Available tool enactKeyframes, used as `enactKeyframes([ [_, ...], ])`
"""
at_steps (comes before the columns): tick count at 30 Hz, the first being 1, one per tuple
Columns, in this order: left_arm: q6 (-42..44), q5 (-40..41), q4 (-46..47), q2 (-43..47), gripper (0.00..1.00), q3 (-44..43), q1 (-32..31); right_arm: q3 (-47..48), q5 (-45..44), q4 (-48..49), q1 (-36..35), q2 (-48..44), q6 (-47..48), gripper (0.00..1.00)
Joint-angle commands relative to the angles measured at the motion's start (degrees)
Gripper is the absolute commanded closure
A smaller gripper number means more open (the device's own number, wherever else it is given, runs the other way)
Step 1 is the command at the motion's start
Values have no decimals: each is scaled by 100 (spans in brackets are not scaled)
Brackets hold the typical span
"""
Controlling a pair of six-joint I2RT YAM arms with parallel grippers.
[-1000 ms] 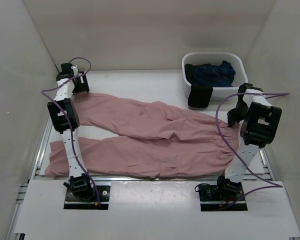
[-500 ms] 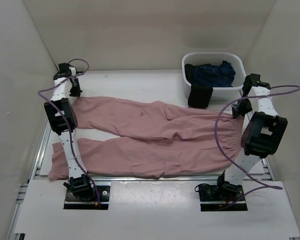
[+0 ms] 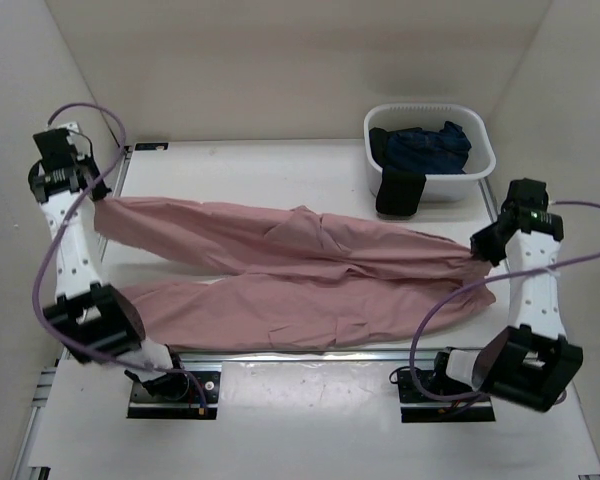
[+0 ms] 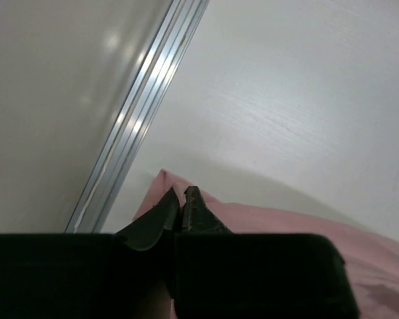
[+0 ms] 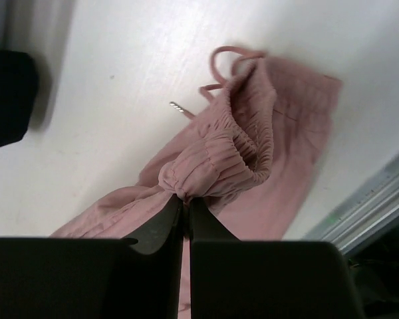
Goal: Fold and stack the trousers
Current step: Fold the trousers
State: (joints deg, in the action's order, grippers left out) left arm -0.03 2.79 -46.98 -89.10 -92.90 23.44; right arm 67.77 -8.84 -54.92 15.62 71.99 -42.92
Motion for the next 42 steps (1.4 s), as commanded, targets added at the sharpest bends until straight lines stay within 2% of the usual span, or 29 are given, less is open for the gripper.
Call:
enactKeyframes([
  [1,3,547,-391,839,86,1032,291,-360,-250,-177,327,-622,99,100],
  [3,3,635,-443,1305,86,1711,694,-588,-250,-177,477,-861,99,100],
  [4,3,792,-443,1725,86,2419,827,-815,-250,-177,477,-1070,99,100],
  [7,3,1004,-182,2377,86,3686,1283,-1264,-189,-177,477,-1441,-146,100],
  [10,3,1066,258,2765,86,4349,1609,-1826,-188,-11,530,-1836,-462,100],
  [13,3,909,427,2662,86,4465,1699,-2135,-57,165,644,-2013,-638,100],
  [16,3,688,427,2118,86,3738,1787,-2198,363,516,697,-1786,-770,100],
  [18,3,390,357,1625,86,2825,1787,-1821,558,727,697,-1383,-824,100],
  [20,3,110,-10,1144,86,2070,1787,-1061,559,728,697,-1074,-824,100],
  [21,3,21,-178,993,86,1283,1787,-759,428,536,697,-820,-824,100],
  [24,3,-216,-627,710,86,268,1787,268,234,124,697,-589,-692,100],
  [26,3,-270,-628,788,86,264,1787,465,120,-62,697,-589,-630,100],
  [29,3,-147,-628,1271,86,1035,1787,72,49,-195,697,-1167,-630,100],
  [30,3,36,-541,1577,86,1324,1787,-339,-3,-195,697,-1317,-691,100],
  [31,3,212,-297,1736,86,1936,1787,-561,-4,-195,697,-1467,-779,100],
  [33,3,415,-119,2044,86,2511,1909,-991,-83,-195,759,-1932,-989,100],
  [34,3,503,-66,2298,86,2984,2049,-1368,-152,-256,820,-2073,-1078,100],
  [37,3,504,83,2598,86,3558,2487,-1853,-442,-440,820,-2601,-1403,100],
  [42,3,504,417,2599,86,4438,3341,-2276,-1356,-1135,820,-3444,-2149,100],
])
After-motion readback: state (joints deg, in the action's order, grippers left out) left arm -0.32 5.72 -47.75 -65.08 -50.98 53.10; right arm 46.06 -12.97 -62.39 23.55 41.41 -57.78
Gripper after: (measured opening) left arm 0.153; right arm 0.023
